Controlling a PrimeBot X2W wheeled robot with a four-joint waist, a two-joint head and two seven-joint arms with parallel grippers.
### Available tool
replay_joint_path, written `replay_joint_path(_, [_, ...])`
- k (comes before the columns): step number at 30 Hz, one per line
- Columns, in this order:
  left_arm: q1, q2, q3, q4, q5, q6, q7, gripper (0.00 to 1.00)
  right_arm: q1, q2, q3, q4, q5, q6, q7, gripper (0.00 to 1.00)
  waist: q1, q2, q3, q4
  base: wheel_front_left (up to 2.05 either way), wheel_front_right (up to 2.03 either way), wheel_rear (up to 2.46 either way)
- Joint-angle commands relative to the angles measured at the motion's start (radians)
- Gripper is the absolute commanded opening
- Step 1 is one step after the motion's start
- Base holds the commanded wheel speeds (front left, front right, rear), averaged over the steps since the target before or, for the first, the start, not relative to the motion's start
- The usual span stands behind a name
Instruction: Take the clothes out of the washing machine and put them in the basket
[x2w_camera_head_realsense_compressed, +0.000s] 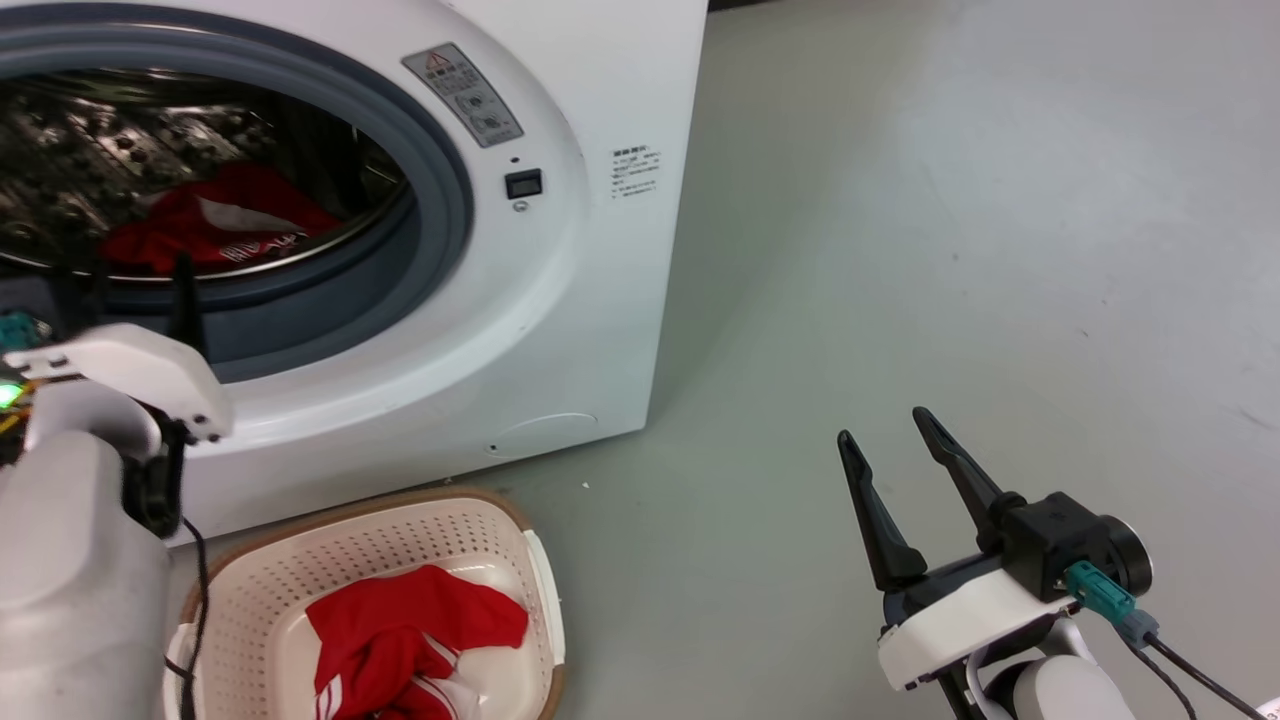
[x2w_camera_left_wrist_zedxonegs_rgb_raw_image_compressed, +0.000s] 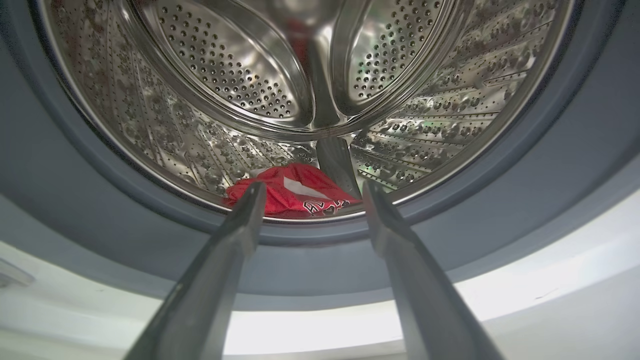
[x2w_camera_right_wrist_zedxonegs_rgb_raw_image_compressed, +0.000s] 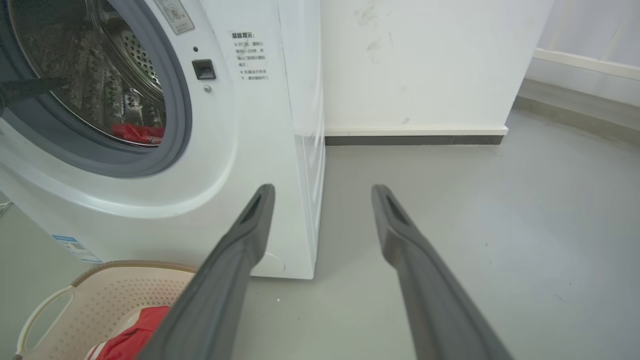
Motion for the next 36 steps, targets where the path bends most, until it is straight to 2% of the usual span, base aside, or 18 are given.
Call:
replay_joint_path(1, [-0.030, 0.011, 0.001, 0.020, 0.000, -0.002, 0.003, 1.00, -0.020, 0.001, 0.004, 0.004, 0.008, -0.001, -0.007, 1.00, 0.0000, -0.0001, 0.029, -0.028, 0.00, 0.00, 0.00])
replay_joint_path(8, [-0.194, 0.090, -0.017, 0.171, 0.022, -0.012, 0.044, 1.00, -0.047, 0.002, 0.039, 0.012, 0.026, -0.001, -0.029, 1.00, 0.0000, -0.0001, 0.112, -0.088, 0.00, 0.00, 0.00])
replay_joint_path(16, [-0.353, 0.158, -0.057, 0.260, 0.064, -0.001, 0.106, 1.00, -0.083, 0.002, 0.084, 0.028, 0.061, -0.001, -0.058, 1.00, 0.0000, -0.0001, 0.214, -0.148, 0.00, 0.00, 0.00])
replay_joint_path(27, [-0.536, 0.263, -0.120, 0.317, 0.128, 0.006, 0.216, 1.00, -0.121, 0.002, 0.149, 0.041, 0.104, -0.001, -0.084, 1.00, 0.0000, -0.0001, 0.335, -0.227, 0.00, 0.00, 0.00])
replay_joint_path(36, [-0.670, 0.371, -0.178, 0.300, 0.183, -0.015, 0.378, 1.00, -0.129, 0.002, 0.197, 0.036, 0.148, -0.001, -0.088, 1.00, 0.0000, -0.0001, 0.422, -0.287, 0.00, 0.00, 0.00])
